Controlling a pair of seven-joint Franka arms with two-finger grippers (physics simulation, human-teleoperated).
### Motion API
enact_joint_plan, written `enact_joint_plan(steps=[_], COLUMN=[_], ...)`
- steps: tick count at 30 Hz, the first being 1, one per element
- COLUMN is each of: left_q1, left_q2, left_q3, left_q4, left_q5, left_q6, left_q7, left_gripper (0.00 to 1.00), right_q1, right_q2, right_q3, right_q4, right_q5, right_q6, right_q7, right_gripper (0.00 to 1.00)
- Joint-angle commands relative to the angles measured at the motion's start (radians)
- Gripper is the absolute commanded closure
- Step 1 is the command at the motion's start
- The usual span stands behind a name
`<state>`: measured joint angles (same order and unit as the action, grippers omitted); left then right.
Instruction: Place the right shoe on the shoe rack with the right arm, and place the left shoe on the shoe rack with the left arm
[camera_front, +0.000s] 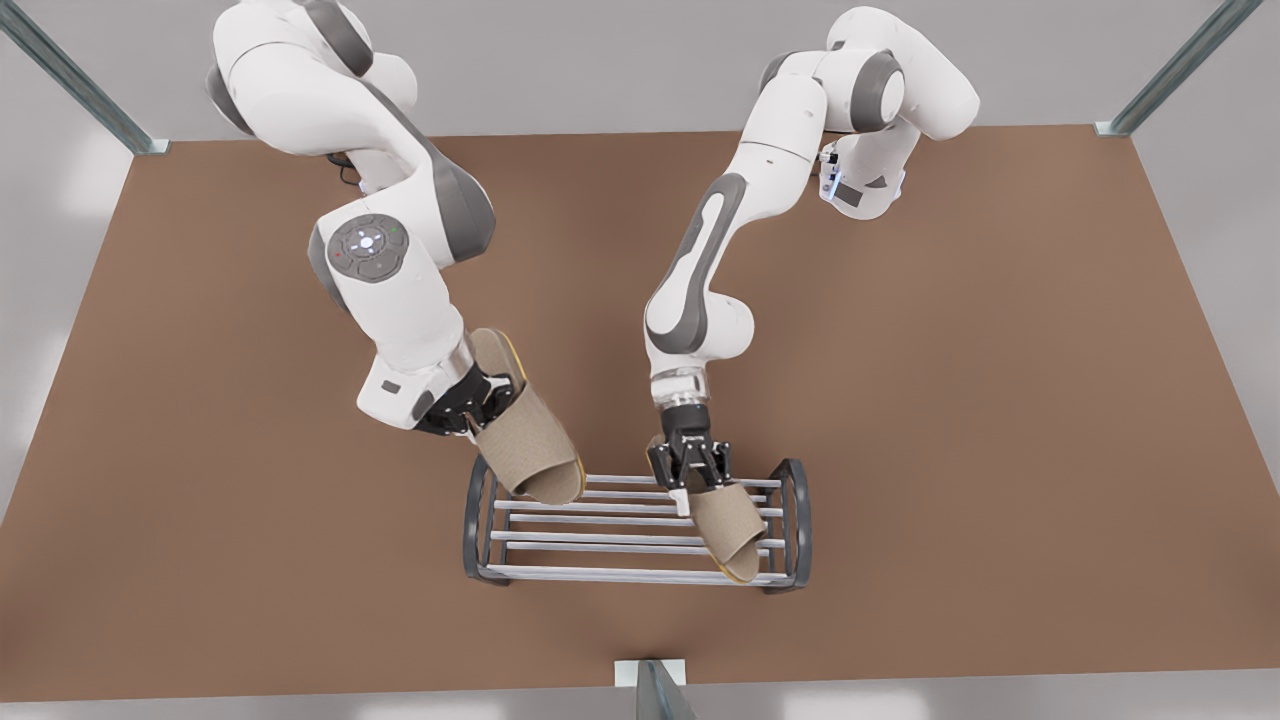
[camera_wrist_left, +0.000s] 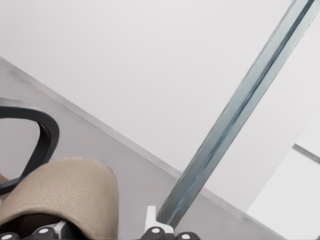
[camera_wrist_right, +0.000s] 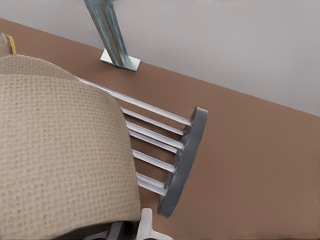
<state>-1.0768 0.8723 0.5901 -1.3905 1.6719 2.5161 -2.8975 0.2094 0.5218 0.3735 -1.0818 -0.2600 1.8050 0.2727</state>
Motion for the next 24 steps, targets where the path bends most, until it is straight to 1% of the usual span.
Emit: enact_joint_plan(steps=[1, 2, 4, 6, 10, 12, 13, 14, 17, 24], left_q1=[-0.002, -0.003, -0.005, -0.009, -0.022, -0.023, -0.023, -0.023, -0.02, -0.015], left_q2=[-0.001, -0.003, -0.009, -0.009, -0.007, -0.007, -0.007, -0.007, -0.001, 0.007], left_q3=[-0.003, -0.003, 0.0, -0.003, -0.003, -0.003, -0.003, -0.006, -0.026, -0.027], left_q4=[-0.001, 0.001, 0.004, 0.005, 0.005, 0.005, 0.005, 0.005, 0.005, 0.007], left_q5=[-0.06, -0.06, -0.063, -0.067, -0.069, -0.084, -0.084, -0.084, -0.084, -0.09], left_q6=[-0.022, -0.022, -0.045, -0.057, -0.068, -0.071, -0.072, -0.074, -0.1, -0.108], left_q7=[-0.118, -0.118, -0.088, -0.077, -0.075, -0.074, -0.074, -0.074, -0.066, -0.051], left_gripper=[0.0, 0.0, 0.0, 0.0, 0.0, 0.0, 0.0, 0.0, 0.0, 0.0], right_q1=[0.085, 0.12, 0.137, 0.177, 0.203, 0.269, 0.275, 0.307, 0.321, 0.326], right_q2=[0.038, 0.061, 0.081, 0.089, 0.103, 0.112, 0.126, 0.136, 0.152, 0.152], right_q3=[-0.09, -0.131, -0.142, -0.191, -0.202, -0.264, -0.269, -0.307, -0.315, -0.314], right_q4=[0.066, 0.092, 0.118, 0.12, 0.132, 0.129, 0.129, 0.128, 0.114, 0.02], right_q5=[-0.008, -0.007, -0.008, -0.008, -0.01, -0.012, -0.015, -0.016, -0.027, -0.13], right_q6=[0.0, 0.01, 0.056, 0.096, 0.123, 0.132, 0.139, 0.149, 0.152, 0.154], right_q7=[0.905, 0.908, 0.939, 0.958, 0.961, 0.977, 0.977, 0.977, 0.997, 0.996], right_gripper=[0.79, 0.79, 0.79, 0.79, 0.79, 0.79, 0.79, 0.79, 0.79, 0.79])
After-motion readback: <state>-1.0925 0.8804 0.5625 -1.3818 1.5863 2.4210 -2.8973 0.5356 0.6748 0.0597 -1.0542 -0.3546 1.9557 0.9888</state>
